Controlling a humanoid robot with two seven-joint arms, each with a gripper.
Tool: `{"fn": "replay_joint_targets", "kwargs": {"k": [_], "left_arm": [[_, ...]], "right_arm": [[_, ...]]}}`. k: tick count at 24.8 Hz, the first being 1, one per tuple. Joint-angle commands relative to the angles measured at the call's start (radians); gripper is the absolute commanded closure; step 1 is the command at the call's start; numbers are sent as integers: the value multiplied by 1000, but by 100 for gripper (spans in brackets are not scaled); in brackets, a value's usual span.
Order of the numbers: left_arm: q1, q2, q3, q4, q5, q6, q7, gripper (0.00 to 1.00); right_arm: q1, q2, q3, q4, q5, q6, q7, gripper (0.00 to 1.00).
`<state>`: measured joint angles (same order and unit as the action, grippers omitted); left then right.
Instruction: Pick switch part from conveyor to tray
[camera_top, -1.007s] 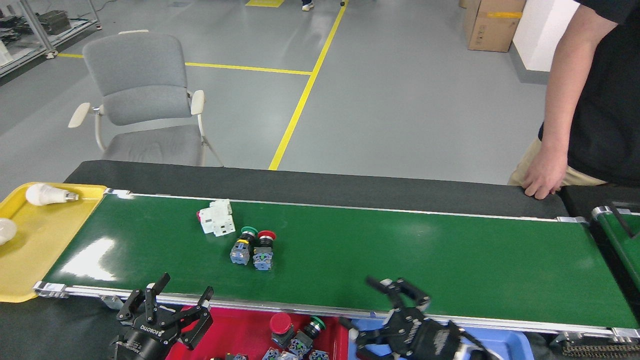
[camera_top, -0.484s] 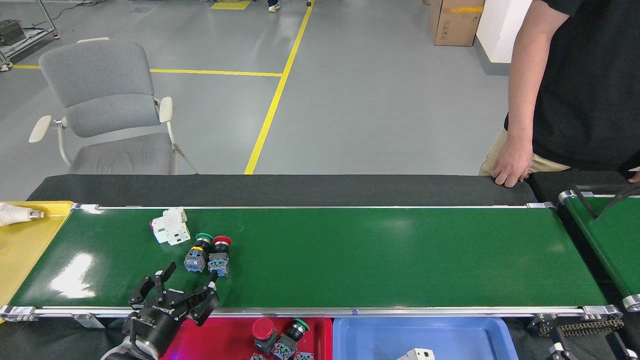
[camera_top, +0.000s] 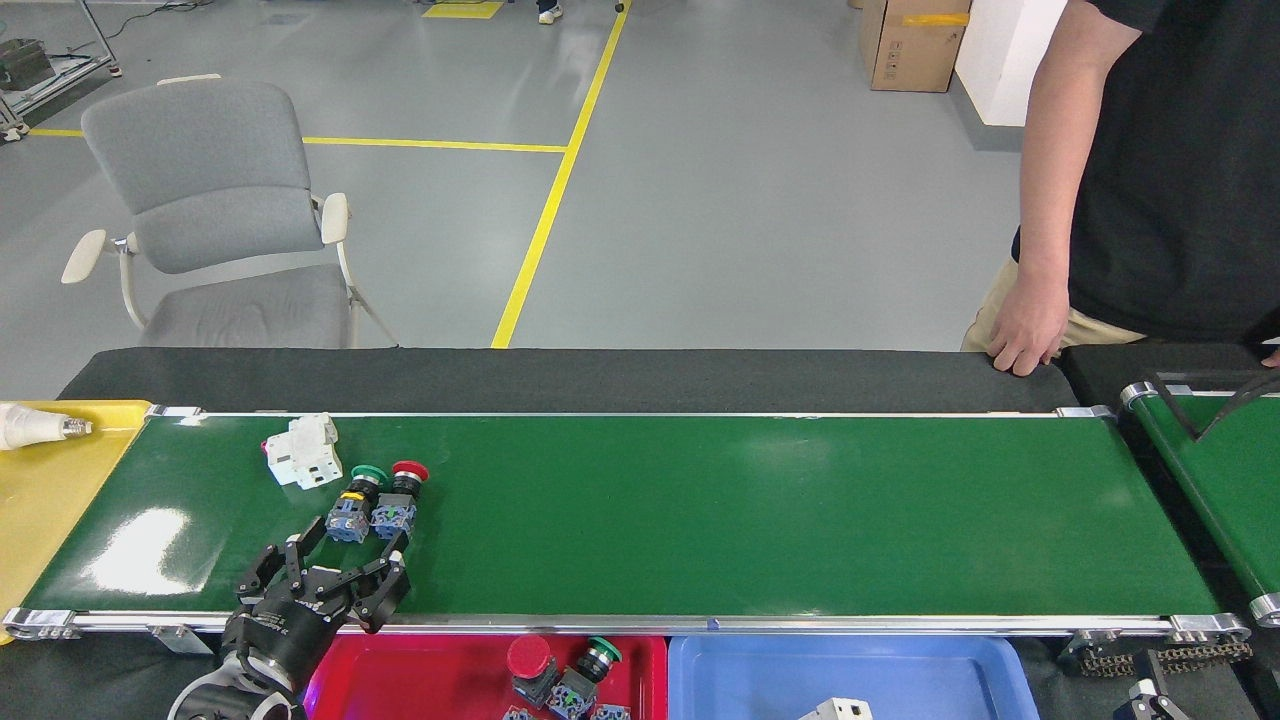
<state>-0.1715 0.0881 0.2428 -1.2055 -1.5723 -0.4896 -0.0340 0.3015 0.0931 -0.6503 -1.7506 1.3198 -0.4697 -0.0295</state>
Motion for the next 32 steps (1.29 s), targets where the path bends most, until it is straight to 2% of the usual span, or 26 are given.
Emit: {"fn": "replay_joint_targets", "kwargs": {"k": [1,9,11,13,15,16,18,20,22,23,25,27,28,29,30,31,32], "left_arm": [[-31,7,3,1,3,17,5,1],[-161,6,-17,152,-6,135,5,1],[-169,7,-23,175,-8,160,11,6],[-168,10,-34,179,-8,167,16,26],[-158,10,-37,178,3,160,20,62],[-155,12,-37,176,3,158,32,74],[-140,12,-42,167,0,147,88,83],[-100,10,-63,104,0,74,140,88],[-8,10,-68,-42,3,-37,143,89],[47,12,-68,-120,5,-95,143,89],[170,15,-68,-278,28,-276,141,85],[283,21,-62,-394,63,-296,140,72],[325,19,-59,-430,72,-296,140,57],[369,10,-59,-468,74,-296,140,31],[397,7,-59,-491,74,-296,140,13],[417,-1,-57,-509,74,-296,140,0],[425,-14,-57,-513,77,-296,140,0]], "right_arm": [[-2,-10,1,-14,-1,-3,-7,1],[-2,-12,23,-15,-1,-12,-7,1],[-2,-12,29,-14,-1,-10,-7,1],[-2,-12,31,-15,-1,-10,-7,1],[1,-12,35,-15,-1,-10,-7,1],[1,-12,35,-15,-1,-12,-7,1],[1,-10,37,-15,-1,-12,-7,1],[1,-10,37,-15,-1,-10,-7,1],[1,-10,37,-15,-1,-10,-6,1],[1,-9,37,-15,-1,-10,-6,1],[1,-9,37,-15,-1,-10,-6,1],[1,-10,37,-17,-1,-10,-6,1],[1,-10,37,-17,-1,-10,-4,1],[1,-10,37,-17,1,-10,-4,1],[1,-12,37,-17,1,-12,-4,1],[1,-12,38,-17,4,-12,-3,1],[4,-15,53,-18,7,-12,3,1]]}}
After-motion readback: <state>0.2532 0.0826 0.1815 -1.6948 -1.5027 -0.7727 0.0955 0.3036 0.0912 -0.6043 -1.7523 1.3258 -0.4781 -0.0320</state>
